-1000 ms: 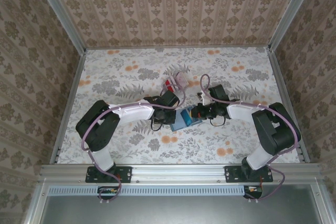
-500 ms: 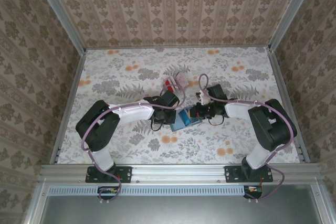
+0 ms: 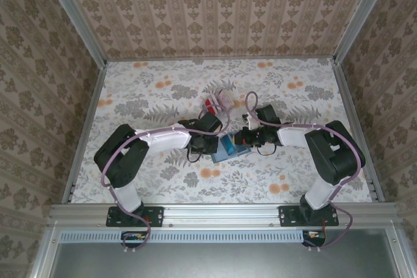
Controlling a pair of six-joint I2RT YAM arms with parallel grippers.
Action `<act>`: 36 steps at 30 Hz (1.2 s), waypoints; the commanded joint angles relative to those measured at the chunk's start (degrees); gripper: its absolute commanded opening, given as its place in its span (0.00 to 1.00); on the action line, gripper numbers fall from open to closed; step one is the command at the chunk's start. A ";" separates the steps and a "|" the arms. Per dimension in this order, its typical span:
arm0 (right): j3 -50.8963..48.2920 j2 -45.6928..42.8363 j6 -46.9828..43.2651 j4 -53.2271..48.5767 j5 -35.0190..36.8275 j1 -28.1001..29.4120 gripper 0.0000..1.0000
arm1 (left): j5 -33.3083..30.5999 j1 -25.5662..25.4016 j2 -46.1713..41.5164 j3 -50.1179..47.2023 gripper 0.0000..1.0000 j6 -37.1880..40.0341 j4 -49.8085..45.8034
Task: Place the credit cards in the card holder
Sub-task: Insert the credit card into the card slot.
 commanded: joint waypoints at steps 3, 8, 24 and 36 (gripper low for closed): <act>0.64 1.24 -0.86 -2.09 3.53 2.36 0.05 | -0.11 0.27 3.88 -1.83 0.00 -0.73 1.60; -0.40 0.36 -0.31 -2.40 7.73 4.41 0.05 | -0.01 0.30 3.86 -2.14 0.00 -0.79 1.91; 2.63 0.56 1.73 -7.02 21.16 11.93 0.12 | 0.46 0.10 4.02 -2.26 0.00 -1.08 3.16; 3.39 -7.80 0.82 -13.19 23.79 11.59 0.29 | -0.28 0.41 3.23 -3.60 0.00 -1.04 3.03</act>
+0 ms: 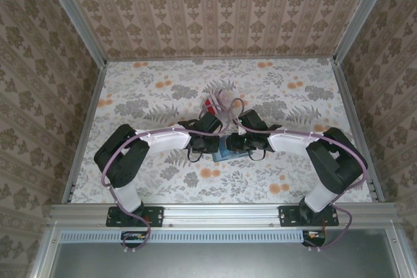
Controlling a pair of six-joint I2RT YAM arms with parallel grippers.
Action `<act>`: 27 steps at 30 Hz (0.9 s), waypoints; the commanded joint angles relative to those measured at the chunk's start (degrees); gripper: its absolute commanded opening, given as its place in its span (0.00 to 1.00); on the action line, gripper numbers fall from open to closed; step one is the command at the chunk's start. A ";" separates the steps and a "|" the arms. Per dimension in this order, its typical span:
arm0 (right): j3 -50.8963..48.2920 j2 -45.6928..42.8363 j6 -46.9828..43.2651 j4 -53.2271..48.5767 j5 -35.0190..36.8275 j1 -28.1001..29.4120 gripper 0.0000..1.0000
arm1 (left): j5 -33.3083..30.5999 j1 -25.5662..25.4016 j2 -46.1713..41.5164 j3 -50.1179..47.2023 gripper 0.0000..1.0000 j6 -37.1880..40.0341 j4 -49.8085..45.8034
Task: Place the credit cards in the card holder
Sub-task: Insert the credit card into the card slot.
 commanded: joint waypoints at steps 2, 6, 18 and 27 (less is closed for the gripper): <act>1.21 -3.40 -0.94 -5.05 2.08 -0.09 0.31 | -0.56 0.38 3.02 -2.85 0.00 -1.03 -0.05; 1.76 -2.97 -1.74 -5.36 2.69 -0.29 0.22 | -0.56 0.41 2.73 -2.95 0.00 -0.95 0.24; 2.93 4.90 -1.36 -2.97 1.86 -0.08 0.09 | -0.71 0.65 1.42 -4.16 0.00 -1.19 0.58; 4.22 6.51 -0.70 -1.62 0.06 1.64 0.09 | -0.01 0.74 2.71 -3.11 0.00 -1.17 0.93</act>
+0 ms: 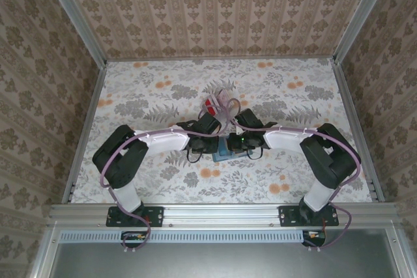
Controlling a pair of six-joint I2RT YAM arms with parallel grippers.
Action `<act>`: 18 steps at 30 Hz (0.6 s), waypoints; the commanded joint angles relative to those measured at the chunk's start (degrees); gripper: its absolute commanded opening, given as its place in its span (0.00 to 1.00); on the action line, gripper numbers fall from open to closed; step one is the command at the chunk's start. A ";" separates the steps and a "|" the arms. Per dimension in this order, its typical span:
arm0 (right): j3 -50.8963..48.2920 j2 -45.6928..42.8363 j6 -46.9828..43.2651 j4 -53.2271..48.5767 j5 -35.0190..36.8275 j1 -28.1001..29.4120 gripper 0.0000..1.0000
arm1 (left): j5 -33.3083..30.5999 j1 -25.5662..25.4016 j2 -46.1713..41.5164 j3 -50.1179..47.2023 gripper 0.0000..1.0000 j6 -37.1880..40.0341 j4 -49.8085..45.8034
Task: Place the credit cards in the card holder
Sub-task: Insert the credit card into the card slot.
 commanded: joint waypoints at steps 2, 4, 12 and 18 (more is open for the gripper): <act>1.30 2.00 0.60 0.56 -2.18 0.92 0.09 | -0.24 0.43 3.62 -1.28 0.00 -0.79 -1.26; 1.00 1.28 0.60 0.74 -2.65 0.90 0.09 | 0.03 0.41 3.62 -1.01 0.00 -0.65 -1.15; 1.74 -4.48 -2.23 -5.13 0.37 0.64 0.14 | -0.80 0.99 2.39 -2.07 0.00 -0.49 -1.23; 0.59 -5.56 -5.93 -5.26 2.54 2.47 0.33 | 0.11 1.12 3.00 -1.68 0.00 -0.35 -0.29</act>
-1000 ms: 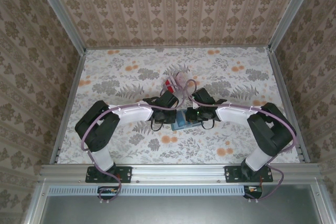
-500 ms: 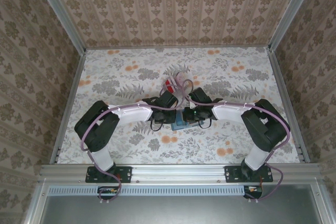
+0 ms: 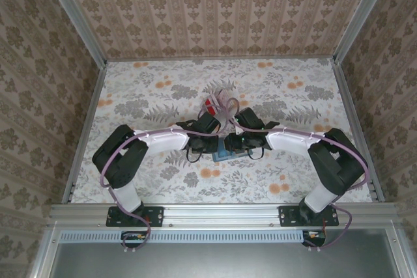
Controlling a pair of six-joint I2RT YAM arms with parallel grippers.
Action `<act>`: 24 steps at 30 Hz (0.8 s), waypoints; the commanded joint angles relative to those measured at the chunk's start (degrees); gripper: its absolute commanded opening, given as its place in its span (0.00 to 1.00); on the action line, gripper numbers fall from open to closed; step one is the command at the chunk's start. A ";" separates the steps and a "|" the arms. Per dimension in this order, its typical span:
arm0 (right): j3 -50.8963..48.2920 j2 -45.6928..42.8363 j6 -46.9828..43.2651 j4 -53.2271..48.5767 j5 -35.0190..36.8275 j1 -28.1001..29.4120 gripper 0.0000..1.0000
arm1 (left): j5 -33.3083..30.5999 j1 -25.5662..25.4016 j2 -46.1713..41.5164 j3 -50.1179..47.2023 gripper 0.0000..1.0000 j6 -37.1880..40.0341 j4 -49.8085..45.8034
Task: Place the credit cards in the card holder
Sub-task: Insert the credit card into the card slot.
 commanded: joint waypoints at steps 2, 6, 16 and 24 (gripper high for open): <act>-1.59 -1.10 -2.40 1.02 1.04 1.03 0.37 | -0.76 0.71 3.31 -1.56 0.00 -0.27 -0.80; -1.53 -0.86 -3.72 1.48 1.38 2.56 0.42 | -0.71 1.17 2.21 -3.36 0.00 -1.42 0.71; 0.97 0.96 -6.45 0.93 6.47 6.17 0.43 | -1.05 2.75 -5.90 -10.33 0.00 -3.51 7.68; 5.61 3.13 -7.68 -4.38 14.26 8.92 0.45 | 3.03 4.61 -9.86 -18.45 0.10 -7.92 19.91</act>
